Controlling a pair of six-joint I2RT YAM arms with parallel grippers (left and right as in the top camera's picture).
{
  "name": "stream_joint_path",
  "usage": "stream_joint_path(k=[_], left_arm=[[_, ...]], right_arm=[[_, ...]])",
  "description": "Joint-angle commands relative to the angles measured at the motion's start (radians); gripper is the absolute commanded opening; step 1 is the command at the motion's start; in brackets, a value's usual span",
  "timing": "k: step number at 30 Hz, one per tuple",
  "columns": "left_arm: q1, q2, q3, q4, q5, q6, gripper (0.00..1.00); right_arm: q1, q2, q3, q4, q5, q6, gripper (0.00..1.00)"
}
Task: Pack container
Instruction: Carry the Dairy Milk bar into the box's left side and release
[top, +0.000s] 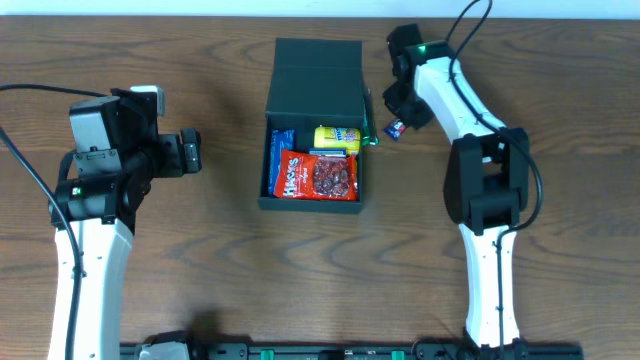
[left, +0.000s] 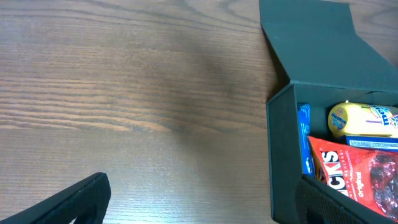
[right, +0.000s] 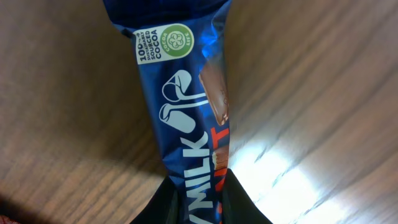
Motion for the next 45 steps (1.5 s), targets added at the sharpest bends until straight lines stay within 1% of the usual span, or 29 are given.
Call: stream_joint_path(k=[1,4,8,10,13,17,20,23,26,30,36,42,44,45], left_arm=[[0.003,-0.01,0.029,0.001,-0.004,-0.005,0.95],[0.003,-0.01,0.029,0.005,-0.004,-0.005,0.95],[0.003,-0.01,0.029,0.016,-0.011,-0.005,0.95],[0.004,-0.01,0.029,0.021,-0.035,-0.005,0.95],[0.004,-0.01,0.029,0.022,-0.068,-0.005,0.95],[0.005,-0.01,0.029,0.022,-0.067,-0.005,0.95],[0.005,-0.01,0.029,0.022,-0.067,-0.005,0.95],[0.005,-0.01,0.029,0.021,-0.067,-0.005,0.95],[0.005,-0.01,0.029,0.019,-0.067,-0.005,0.95],[0.005,-0.01,0.029,0.014,-0.067,-0.005,0.95],[0.005,-0.01,0.029,0.001,-0.067,-0.005,0.95],[0.005,-0.01,0.029,0.0,-0.067,-0.005,0.95],[0.005,-0.01,0.029,0.0,-0.067,-0.005,0.95],[0.005,-0.01,0.029,0.0,-0.067,-0.005,0.95]], right_arm=[[-0.021,-0.057,0.074,0.0,-0.03,-0.257,0.02],[-0.012,-0.104,0.129,-0.004,-0.163,-0.468,0.02],[0.018,-0.171,0.164,-0.026,-0.316,-0.597,0.02],[0.045,-0.212,0.166,-0.04,-0.354,-0.629,0.02],[0.094,-0.254,0.166,-0.076,-0.364,-0.633,0.02],[0.186,-0.267,0.166,-0.136,-0.386,-0.63,0.04],[0.267,-0.255,0.163,-0.157,-0.405,-0.573,0.02],[0.34,-0.244,0.152,-0.145,-0.403,-0.514,0.02],[0.407,-0.224,0.144,-0.147,-0.351,-0.442,0.03],[0.47,-0.18,0.136,-0.166,-0.33,-0.339,0.02],[0.517,-0.114,0.136,-0.206,-0.324,-0.256,0.02],[0.523,-0.105,0.133,-0.206,-0.257,-0.191,0.02],[0.523,-0.105,0.133,-0.201,-0.254,-0.18,0.05],[0.524,-0.105,0.133,-0.2,-0.254,-0.177,0.1]])
